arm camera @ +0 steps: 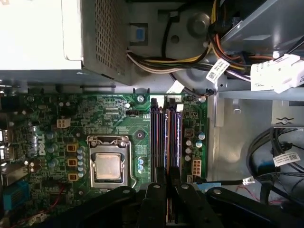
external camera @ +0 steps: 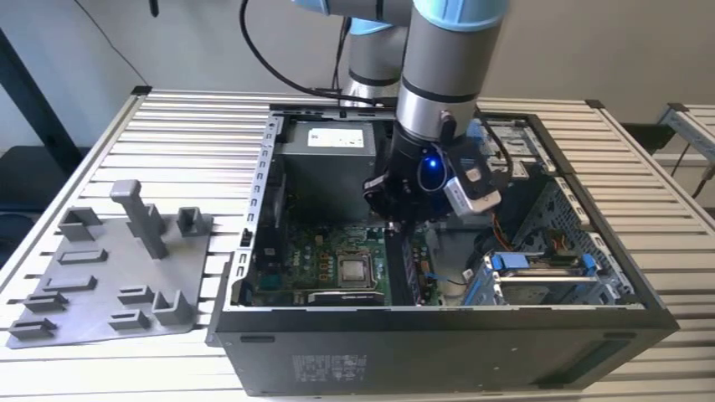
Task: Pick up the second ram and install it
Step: 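Insert the second ram into the second slot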
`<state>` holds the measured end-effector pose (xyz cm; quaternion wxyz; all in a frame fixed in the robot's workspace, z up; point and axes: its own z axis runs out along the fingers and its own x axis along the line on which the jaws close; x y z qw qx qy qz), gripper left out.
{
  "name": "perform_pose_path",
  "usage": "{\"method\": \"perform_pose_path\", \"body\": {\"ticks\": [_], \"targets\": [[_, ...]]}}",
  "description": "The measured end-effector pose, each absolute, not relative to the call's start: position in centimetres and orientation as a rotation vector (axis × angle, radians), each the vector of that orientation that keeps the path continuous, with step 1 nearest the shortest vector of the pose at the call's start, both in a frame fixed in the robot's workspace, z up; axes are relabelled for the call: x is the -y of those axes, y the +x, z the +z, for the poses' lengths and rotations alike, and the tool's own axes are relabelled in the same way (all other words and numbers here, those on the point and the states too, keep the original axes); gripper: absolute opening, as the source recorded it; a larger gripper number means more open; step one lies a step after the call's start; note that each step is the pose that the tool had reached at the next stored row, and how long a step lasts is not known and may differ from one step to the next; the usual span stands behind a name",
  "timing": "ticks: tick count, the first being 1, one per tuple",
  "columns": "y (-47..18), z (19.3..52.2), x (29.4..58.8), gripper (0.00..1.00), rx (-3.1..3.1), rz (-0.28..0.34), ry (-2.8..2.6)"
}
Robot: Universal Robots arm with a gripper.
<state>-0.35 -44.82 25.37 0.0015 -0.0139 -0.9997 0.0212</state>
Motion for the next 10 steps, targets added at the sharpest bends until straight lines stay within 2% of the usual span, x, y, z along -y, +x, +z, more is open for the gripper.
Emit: {"method": "perform_pose_path", "body": {"ticks": [10], "targets": [[-0.36, 24.25, 44.85, 0.14, 3.129, 0.066, -0.030]]}}
